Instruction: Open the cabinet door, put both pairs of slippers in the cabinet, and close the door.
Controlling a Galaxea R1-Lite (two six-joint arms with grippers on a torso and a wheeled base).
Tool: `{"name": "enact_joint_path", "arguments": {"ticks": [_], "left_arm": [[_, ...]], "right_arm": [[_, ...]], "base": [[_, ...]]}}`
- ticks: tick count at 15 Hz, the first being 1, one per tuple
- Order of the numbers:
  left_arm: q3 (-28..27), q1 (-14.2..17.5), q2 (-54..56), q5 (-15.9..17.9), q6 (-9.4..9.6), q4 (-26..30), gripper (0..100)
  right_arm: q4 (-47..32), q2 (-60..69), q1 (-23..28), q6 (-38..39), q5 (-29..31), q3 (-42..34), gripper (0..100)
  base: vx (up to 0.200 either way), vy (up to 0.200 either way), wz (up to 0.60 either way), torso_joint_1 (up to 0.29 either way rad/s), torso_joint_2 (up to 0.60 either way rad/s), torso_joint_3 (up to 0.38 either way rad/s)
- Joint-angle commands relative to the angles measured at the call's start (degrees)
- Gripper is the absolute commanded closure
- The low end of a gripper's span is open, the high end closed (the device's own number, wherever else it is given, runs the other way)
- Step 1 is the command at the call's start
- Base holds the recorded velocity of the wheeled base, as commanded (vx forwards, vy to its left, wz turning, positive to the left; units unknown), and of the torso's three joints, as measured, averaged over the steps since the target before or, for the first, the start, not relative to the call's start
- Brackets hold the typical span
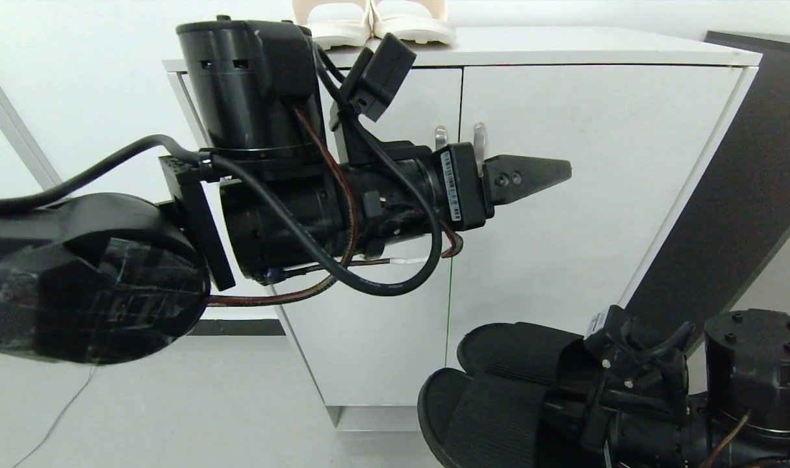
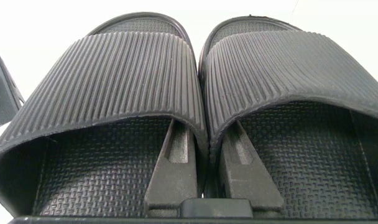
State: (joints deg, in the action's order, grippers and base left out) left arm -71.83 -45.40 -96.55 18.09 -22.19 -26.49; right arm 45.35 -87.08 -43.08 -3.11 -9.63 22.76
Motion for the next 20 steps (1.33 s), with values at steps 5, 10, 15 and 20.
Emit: {"name": "enact_joint_path", "arguments": {"ticks": [5,10,15,20], "left_arm": [[-5.5,0.1,-3.9,-7.9,1.44,0.8,0],[-9.2,0.6,-6.8,-11.5,3.03,2.0,0],[-12.2,1.3,-9.8,-11.9,3.03,2.7,0],[-12.9,1.5,-10.5,-11.8,2.59,2.7,100]], "right_arm": [[0.0,-0.1,0.0,-0.1,0.1,0.2,100],[0.0,0.2,0.0,-0.1,0.1,0.2,100],[0.1,0.3,-0.1,-0.2,0.1,0.3,100],[0.0,0.4,-0.3,-0.3,0.0,-0.2,100]], "base": [[0.000,0.000,0.00,0.000,0.00,0.000],[0.000,0.000,0.00,0.000,0.00,0.000],[0.000,0.000,0.00,0.000,0.00,0.000],[0.000,0.000,0.00,0.000,0.00,0.000]]}}
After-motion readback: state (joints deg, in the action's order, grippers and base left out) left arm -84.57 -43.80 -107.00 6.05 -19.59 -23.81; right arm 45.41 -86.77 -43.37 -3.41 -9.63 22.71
